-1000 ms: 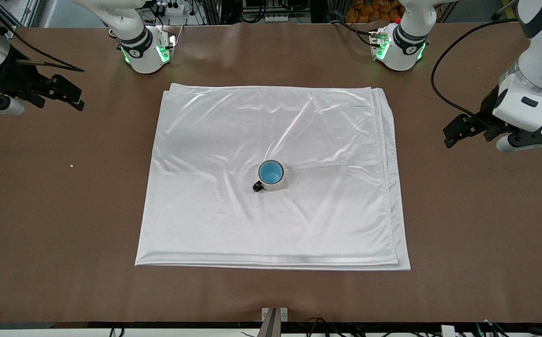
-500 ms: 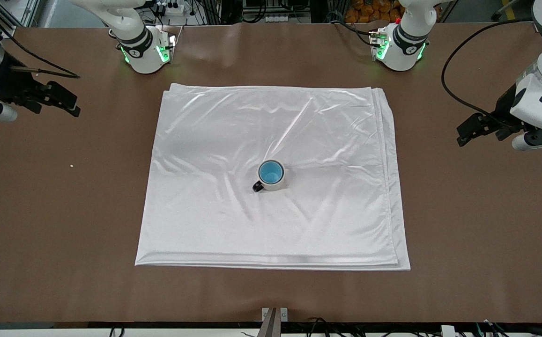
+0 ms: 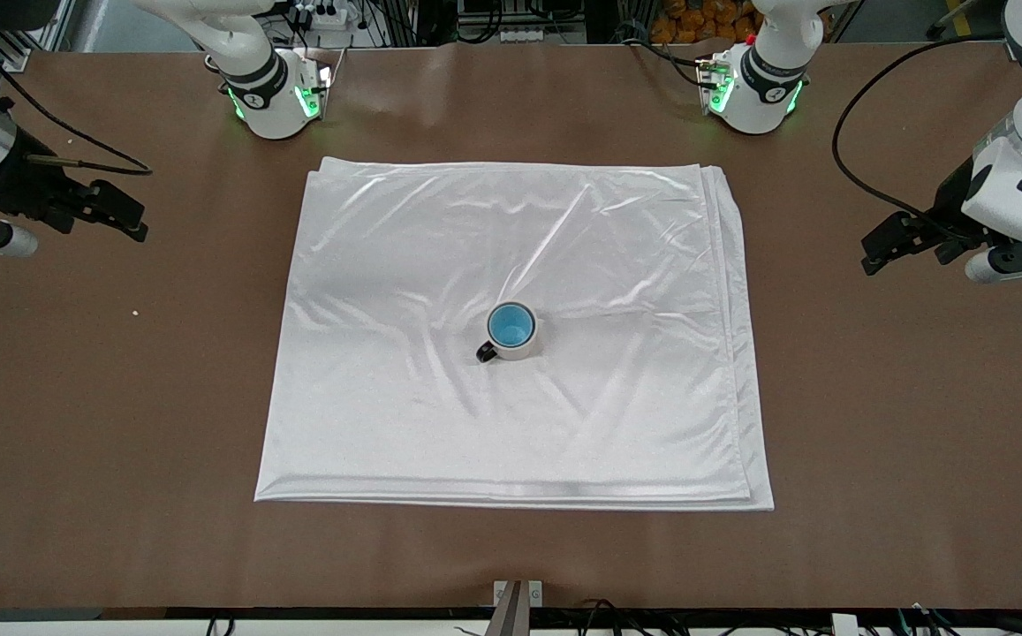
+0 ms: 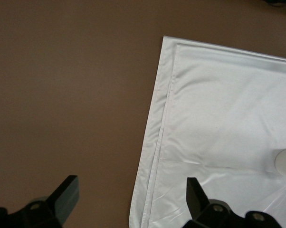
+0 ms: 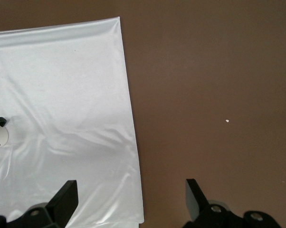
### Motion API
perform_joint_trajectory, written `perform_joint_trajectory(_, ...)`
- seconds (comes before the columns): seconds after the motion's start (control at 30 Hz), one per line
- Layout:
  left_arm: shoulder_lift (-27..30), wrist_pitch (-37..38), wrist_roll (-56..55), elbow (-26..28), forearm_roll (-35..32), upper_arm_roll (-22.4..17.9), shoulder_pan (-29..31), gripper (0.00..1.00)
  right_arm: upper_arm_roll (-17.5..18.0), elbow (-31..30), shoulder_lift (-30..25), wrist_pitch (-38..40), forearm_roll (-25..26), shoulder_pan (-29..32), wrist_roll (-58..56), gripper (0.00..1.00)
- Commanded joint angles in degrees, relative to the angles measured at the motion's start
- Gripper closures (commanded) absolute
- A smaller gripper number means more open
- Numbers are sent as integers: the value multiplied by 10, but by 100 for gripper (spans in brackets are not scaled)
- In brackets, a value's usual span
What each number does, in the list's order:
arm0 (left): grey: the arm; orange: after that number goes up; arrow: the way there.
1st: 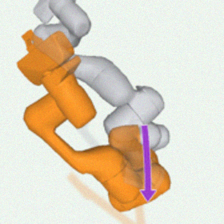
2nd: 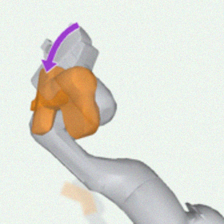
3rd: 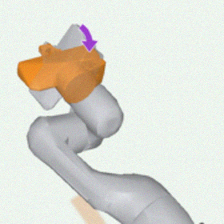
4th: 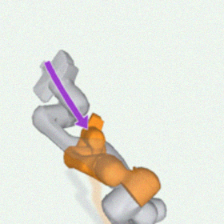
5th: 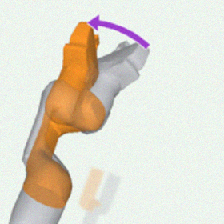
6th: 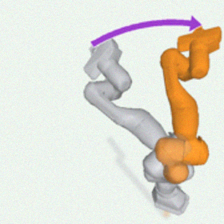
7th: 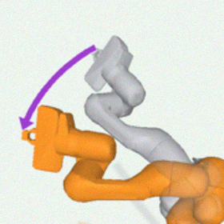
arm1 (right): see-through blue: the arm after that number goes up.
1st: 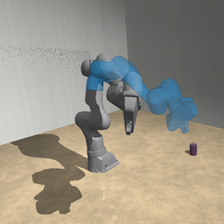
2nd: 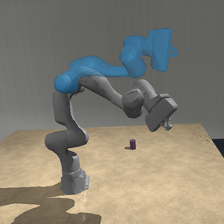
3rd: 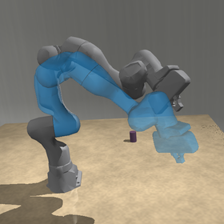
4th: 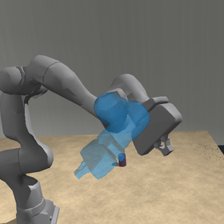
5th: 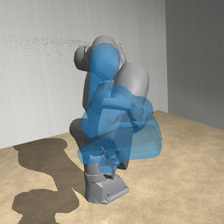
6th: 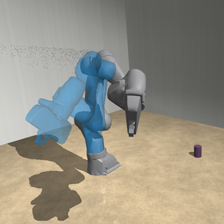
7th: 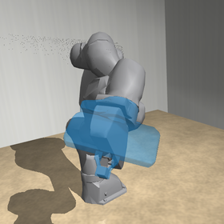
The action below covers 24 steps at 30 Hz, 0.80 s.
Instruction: Place blue cup into white mug on cloth
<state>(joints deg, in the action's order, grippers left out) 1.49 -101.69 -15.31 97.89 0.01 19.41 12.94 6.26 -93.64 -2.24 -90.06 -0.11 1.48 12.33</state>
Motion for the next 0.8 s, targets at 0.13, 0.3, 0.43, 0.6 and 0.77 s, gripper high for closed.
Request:
perform_joint_trajectory(0.13, 14, -5, 18, 13, 12, 0, 6, 0, -4, -2, -3, 3, 11, 2, -12, 0)
perform_joint_trajectory(0.3, 14, -6, 19, 13, 11, 0, 6, 0, -3, 0, -4, 1, 11, 12, -24, 0)
perform_joint_trajectory(0.43, 15, -5, 19, 13, 10, 0, 6, 0, -3, -1, -4, 1, 10, 14, -31, 0)
perform_joint_trajectory(0.6, 19, 5, 34, 6, 9, -1, 7, 0, -3, 0, -4, 0, 11, 13, -31, 0)
perform_joint_trajectory(0.77, 22, 30, 39, -12, 10, -1, 7, 0, -3, 0, -7, 1, 10, 13, -32, 0)
